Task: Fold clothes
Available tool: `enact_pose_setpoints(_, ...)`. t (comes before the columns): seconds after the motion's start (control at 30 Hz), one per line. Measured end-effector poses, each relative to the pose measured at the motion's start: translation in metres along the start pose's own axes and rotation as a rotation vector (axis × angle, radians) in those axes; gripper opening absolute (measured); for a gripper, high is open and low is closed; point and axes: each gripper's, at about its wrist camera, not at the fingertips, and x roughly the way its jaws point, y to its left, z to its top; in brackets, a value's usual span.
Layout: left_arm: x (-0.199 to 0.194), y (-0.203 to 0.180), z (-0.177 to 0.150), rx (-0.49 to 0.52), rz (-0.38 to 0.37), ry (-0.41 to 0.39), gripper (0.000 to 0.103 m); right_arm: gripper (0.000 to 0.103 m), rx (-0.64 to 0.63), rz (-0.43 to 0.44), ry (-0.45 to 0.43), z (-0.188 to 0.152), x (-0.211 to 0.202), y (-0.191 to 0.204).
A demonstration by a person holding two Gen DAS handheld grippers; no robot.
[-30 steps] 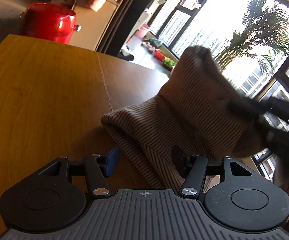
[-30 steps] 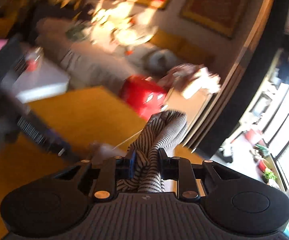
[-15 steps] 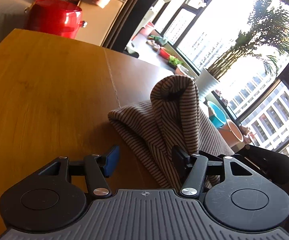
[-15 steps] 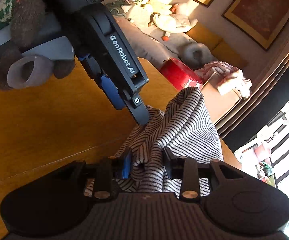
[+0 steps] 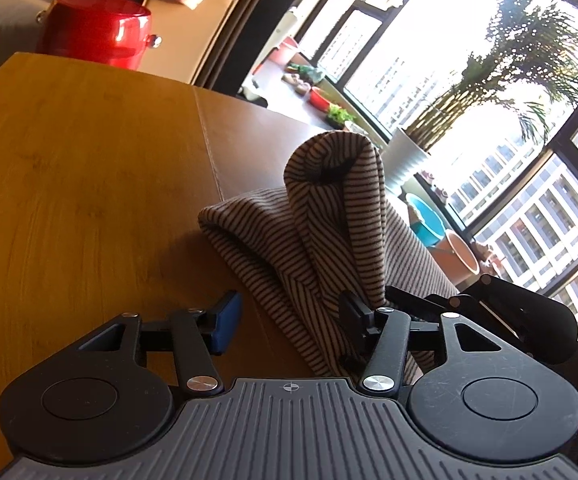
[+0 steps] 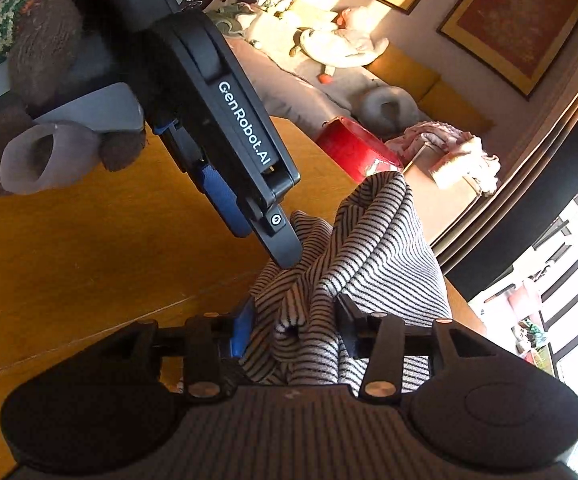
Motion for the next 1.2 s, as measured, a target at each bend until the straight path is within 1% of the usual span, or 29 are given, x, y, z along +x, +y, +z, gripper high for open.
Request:
enact_pose_setpoints(0.03,0.000,0.000,0.001,-0.001,0.001,0.001,0.056,0.047,0.001,0.002,-0.001,0.000,0.000,0.000)
enact_pose_setpoints(0.13,0.002,0.000,0.000,-0.003,0.003,0.003,0.056,0.057,0.016,0.020,-0.002,0.001,-0.003,-0.004)
enact_pose_setpoints(0.17,0.002,0.000,0.000,-0.004,0.001,0.005,0.056,0.058,0.023,0.029,-0.003,0.002,-0.004,-0.006)
enact_pose_setpoints(0.33,0.005,-0.003,-0.001,0.001,-0.011,0.011,0.055,0.058,0.093,0.066,-0.018,0.007,-0.015,-0.024)
enact_pose_setpoints(0.43,0.006,-0.003,-0.002,0.004,-0.016,0.013,0.051,0.057,0.145,0.056,-0.047,0.010,-0.026,-0.037)
enact_pose_setpoints(0.5,0.007,-0.004,-0.002,0.005,-0.018,0.015,0.049,0.055,0.179,0.044,-0.066,0.012,-0.034,-0.047)
enact_pose_setpoints(0.53,0.008,-0.004,-0.002,0.006,-0.019,0.015,0.049,0.053,0.205,0.048,-0.077,0.013,-0.037,-0.053)
enact_pose_setpoints(0.63,0.009,-0.004,-0.002,0.008,-0.021,0.017,0.048,0.053,0.296,0.079,-0.113,0.018,-0.048,-0.073)
enact_pose_setpoints(0.7,0.008,-0.003,-0.003,0.004,-0.016,0.015,0.048,0.049,0.364,0.097,-0.138,0.022,-0.051,-0.087)
enact_pose_setpoints(0.73,0.007,-0.002,-0.003,0.002,-0.014,0.013,0.048,0.044,0.407,0.102,-0.151,0.023,-0.050,-0.094)
enact_pose_setpoints(0.77,0.005,-0.002,-0.003,0.001,-0.011,0.010,0.048,0.040,0.453,0.102,-0.162,0.024,-0.048,-0.101)
enact_pose_setpoints(0.87,0.001,-0.003,-0.002,0.000,-0.003,0.001,0.048,0.036,0.580,0.091,-0.162,0.017,-0.030,-0.115)
enact_pose_setpoints(0.93,-0.002,-0.003,-0.001,-0.001,0.002,-0.005,0.048,0.036,0.634,0.125,-0.102,0.008,-0.002,-0.119)
enact_pose_setpoints(1.0,-0.005,-0.005,0.003,0.005,0.006,-0.014,0.048,0.036,0.634,0.158,0.009,-0.007,0.031,-0.108)
enact_pose_setpoints(1.03,-0.008,-0.006,0.005,0.012,0.006,-0.020,0.048,0.037,0.598,0.147,0.028,-0.012,0.039,-0.098)
enact_pose_setpoints(1.07,-0.010,-0.009,0.007,0.023,0.005,-0.029,0.048,0.039,0.536,0.112,0.006,-0.015,0.039,-0.086)
enact_pose_setpoints(1.1,-0.013,-0.012,0.010,0.034,0.005,-0.037,0.048,0.039,0.498,0.089,-0.005,-0.015,0.039,-0.079)
enact_pose_setpoints(1.2,-0.016,-0.025,0.017,0.065,-0.003,-0.055,0.049,0.040,0.475,0.071,-0.004,-0.011,0.039,-0.075)
